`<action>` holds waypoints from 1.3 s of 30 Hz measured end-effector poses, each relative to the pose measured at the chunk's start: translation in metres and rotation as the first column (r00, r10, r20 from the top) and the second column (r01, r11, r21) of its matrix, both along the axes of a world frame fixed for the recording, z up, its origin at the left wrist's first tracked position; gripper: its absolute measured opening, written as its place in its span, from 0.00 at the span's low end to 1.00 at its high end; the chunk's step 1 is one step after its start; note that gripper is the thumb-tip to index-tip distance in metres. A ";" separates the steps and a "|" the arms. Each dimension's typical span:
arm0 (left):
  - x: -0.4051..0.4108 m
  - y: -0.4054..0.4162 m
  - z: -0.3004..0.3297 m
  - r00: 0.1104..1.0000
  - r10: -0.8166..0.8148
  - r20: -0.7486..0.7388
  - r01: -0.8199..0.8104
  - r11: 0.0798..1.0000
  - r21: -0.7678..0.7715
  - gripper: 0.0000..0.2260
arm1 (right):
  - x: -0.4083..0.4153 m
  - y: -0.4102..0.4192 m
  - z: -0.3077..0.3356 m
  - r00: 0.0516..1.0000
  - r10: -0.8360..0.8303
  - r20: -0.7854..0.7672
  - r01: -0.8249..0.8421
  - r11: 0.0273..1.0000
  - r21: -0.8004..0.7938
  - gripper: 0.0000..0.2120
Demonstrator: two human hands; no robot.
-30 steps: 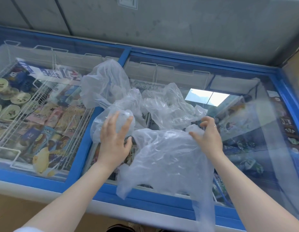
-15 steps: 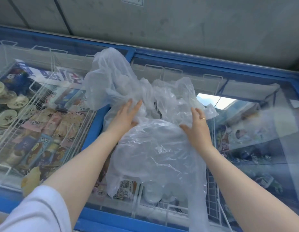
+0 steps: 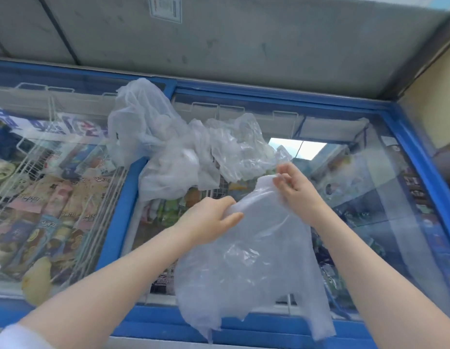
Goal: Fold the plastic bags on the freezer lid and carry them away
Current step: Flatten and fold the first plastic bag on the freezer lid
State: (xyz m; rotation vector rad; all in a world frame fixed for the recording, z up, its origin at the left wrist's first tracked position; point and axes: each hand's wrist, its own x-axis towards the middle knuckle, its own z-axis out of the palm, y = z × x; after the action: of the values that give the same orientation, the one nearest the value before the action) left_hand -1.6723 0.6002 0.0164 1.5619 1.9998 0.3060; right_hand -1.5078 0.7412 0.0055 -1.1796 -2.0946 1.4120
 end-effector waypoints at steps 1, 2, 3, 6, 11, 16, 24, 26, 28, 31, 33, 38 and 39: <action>0.005 -0.008 -0.004 0.997 0.056 0.051 -0.062 0.989 0.131 0.13 | 0.003 0.003 -0.002 0.987 0.035 0.154 -0.046 0.996 0.073 0.04; 0.011 -0.016 -0.005 0.989 0.097 0.108 -0.121 0.962 0.245 0.12 | 0.006 0.005 -0.003 0.965 0.044 0.259 -0.077 0.990 0.119 0.04; 0.017 -0.021 -0.008 0.974 0.131 0.182 -0.185 0.929 0.321 0.12 | 0.009 0.006 -0.004 0.955 0.034 0.294 -0.078 0.987 0.139 0.05; 0.032 -0.031 -0.017 0.924 0.205 0.322 -0.314 0.889 0.334 0.11 | 0.014 0.004 0.000 0.992 -0.006 0.126 -0.009 0.993 0.122 0.06; 0.047 -0.041 -0.030 0.960 0.159 0.230 -0.149 0.987 -0.060 0.07 | 0.018 -0.017 0.004 0.983 -0.013 -0.185 0.006 0.999 -0.037 0.14; 0.070 -0.030 -0.009 0.776 0.294 0.558 -0.426 0.897 0.120 0.03 | 0.025 -0.045 0.012 0.951 0.135 -0.278 -0.187 0.968 -0.170 0.18; 0.085 -0.036 -0.003 0.854 0.304 0.422 -0.463 0.815 0.348 0.05 | 0.029 -0.050 0.036 0.954 0.297 -0.033 -0.298 0.954 -0.038 0.03; 0.085 -0.038 -0.001 0.841 0.317 0.438 -0.486 0.798 0.356 0.05 | 0.025 -0.051 0.037 0.963 0.263 -0.065 -0.264 0.964 -0.006 0.06; 0.083 -0.043 -0.003 0.859 0.324 0.396 -0.477 0.787 0.391 0.07 | 0.021 -0.048 0.036 0.975 0.154 -0.161 -0.160 0.987 -0.023 0.07; 0.077 -0.054 -0.013 0.881 0.329 0.340 -0.461 0.757 0.462 0.12 | 0.018 -0.039 0.035 0.970 0.002 -0.244 -0.019 0.997 -0.068 0.05; 0.072 -0.060 -0.019 0.876 0.337 0.345 -0.473 0.741 0.477 0.16 | 0.016 -0.033 0.030 0.979 -0.030 -0.199 0.028 1.000 -0.012 0.09; 0.054 -0.067 -0.033 0.883 0.402 0.241 -0.466 0.811 0.354 0.17 | 0.004 -0.033 0.007 0.984 -0.134 -0.119 0.145 0.985 0.089 0.14; 0.050 -0.068 -0.033 0.886 0.408 0.221 -0.458 0.845 0.276 0.15 | 0.001 -0.035 0.004 0.982 -0.141 -0.124 0.150 0.986 0.067 0.14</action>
State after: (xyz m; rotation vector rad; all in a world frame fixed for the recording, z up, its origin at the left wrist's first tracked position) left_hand -1.6226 0.5323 -0.0161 1.1908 2.2443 0.9487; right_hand -1.5067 0.7059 0.0097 -1.1640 -1.9222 1.2918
